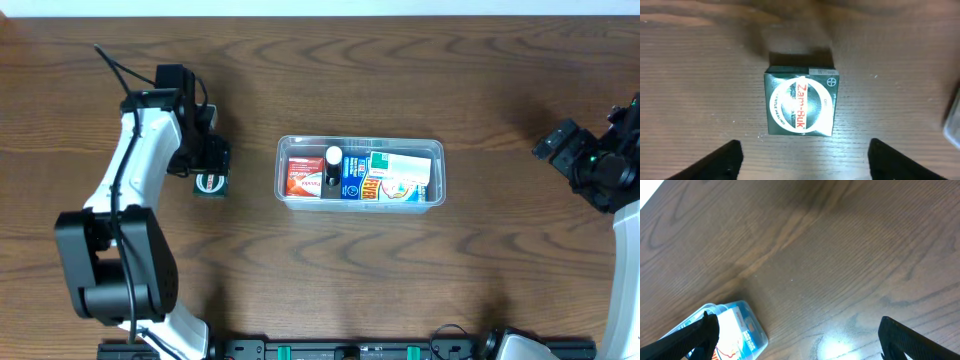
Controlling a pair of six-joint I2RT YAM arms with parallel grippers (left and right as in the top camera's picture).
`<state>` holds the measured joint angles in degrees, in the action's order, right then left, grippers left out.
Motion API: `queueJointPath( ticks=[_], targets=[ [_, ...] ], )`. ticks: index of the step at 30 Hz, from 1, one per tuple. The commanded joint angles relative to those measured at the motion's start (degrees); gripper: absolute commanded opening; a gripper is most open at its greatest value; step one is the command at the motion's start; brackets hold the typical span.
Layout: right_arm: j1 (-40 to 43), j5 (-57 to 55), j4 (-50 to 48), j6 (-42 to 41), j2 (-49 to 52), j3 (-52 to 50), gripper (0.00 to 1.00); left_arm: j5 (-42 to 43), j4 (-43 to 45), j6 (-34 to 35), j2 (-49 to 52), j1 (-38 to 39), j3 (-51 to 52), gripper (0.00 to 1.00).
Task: Pack container
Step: 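Lower the left gripper onto the green Zam-Buk box and grasp it, then lift the green box and place it into the container's left side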
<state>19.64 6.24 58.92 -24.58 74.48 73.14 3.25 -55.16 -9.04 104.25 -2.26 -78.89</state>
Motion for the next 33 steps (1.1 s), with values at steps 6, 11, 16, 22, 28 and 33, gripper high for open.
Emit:
queueJointPath(
  ticks=[6, 11, 16, 22, 28, 33],
  targets=[
    [0.17, 0.22, 0.09, -0.46, 0.04, 0.24, 0.99, 0.57, 0.15, 1.25, 5.33, -0.26, 0.07, 0.88],
    [0.17, 0.22, 0.09, -0.46, 0.04, 0.24, 0.99, 0.11, 0.83, 1.22, 9.05, -0.26, 0.07, 0.90],
    [0.17, 0.22, 0.09, -0.46, 0.04, 0.24, 0.99, 0.11, 1.53, 1.20, 12.09, -0.26, 0.07, 0.90],
    [0.17, 0.22, 0.09, -0.46, 0.04, 0.24, 0.99, 0.11, 2.14, 1.20, 12.37, -0.26, 0.07, 0.73],
    [0.17, 0.22, 0.09, -0.46, 0.04, 0.24, 0.99, 0.13, 0.52, 1.44, 12.02, -0.24, -0.81, 0.64],
    [0.17, 0.22, 0.09, -0.46, 0.04, 0.24, 0.99, 0.22, -6.34, 4.22, 9.44, 0.15, -5.92, 0.61]
  ],
)
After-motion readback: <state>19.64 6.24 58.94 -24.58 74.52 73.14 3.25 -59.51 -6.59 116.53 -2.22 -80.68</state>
